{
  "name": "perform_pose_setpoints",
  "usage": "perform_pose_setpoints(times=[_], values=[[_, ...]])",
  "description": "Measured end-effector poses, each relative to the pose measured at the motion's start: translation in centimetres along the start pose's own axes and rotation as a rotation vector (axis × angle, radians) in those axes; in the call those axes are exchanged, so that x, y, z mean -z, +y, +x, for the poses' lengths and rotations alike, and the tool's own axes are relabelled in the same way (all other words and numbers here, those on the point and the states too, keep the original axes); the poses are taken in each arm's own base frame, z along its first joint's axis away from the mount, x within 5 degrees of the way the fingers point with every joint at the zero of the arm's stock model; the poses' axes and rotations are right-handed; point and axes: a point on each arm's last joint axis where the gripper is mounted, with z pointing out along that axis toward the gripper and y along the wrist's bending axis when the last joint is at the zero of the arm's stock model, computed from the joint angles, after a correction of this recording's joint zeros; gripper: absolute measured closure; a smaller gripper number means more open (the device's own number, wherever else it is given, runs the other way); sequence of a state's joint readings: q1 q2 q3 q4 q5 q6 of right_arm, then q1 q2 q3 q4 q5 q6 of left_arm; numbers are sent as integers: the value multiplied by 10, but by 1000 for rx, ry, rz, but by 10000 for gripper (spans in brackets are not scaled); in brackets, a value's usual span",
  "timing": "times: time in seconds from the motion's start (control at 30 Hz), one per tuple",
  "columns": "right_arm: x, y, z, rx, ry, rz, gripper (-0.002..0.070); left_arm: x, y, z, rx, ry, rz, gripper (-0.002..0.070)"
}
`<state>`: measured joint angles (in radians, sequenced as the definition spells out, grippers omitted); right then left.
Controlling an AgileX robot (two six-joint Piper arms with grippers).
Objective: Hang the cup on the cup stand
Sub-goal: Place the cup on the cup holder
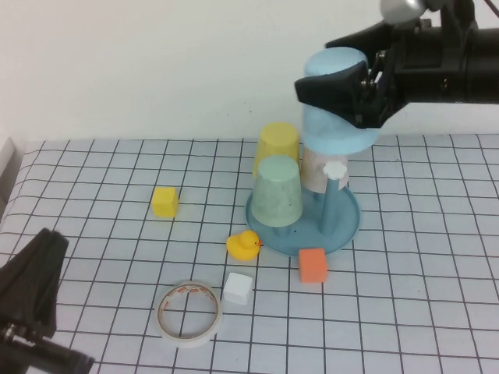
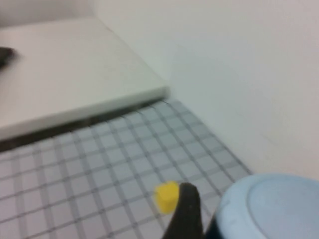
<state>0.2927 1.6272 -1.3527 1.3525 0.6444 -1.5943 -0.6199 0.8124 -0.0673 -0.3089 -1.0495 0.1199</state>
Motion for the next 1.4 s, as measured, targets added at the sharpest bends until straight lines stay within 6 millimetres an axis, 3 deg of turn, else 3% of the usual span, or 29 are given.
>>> perform_pose_setpoints(times=[0.27,0.43,0.73,1.07,1.4], values=[[-3,-16,34,-48,32,222,105,5,1,0,6,-1,-1,675],[-9,-13,57,90,50,198,105,5,1,1,3,10,7,675],[-29,-20,86,82,109,168,106,5,0,6,0,67,18,675],[-49,-38,84,85,93,174,106,5,0,7,-4,73,19,675],[-66,-47,106,6,133,177,106,5,-1,8,-30,82,21,675]])
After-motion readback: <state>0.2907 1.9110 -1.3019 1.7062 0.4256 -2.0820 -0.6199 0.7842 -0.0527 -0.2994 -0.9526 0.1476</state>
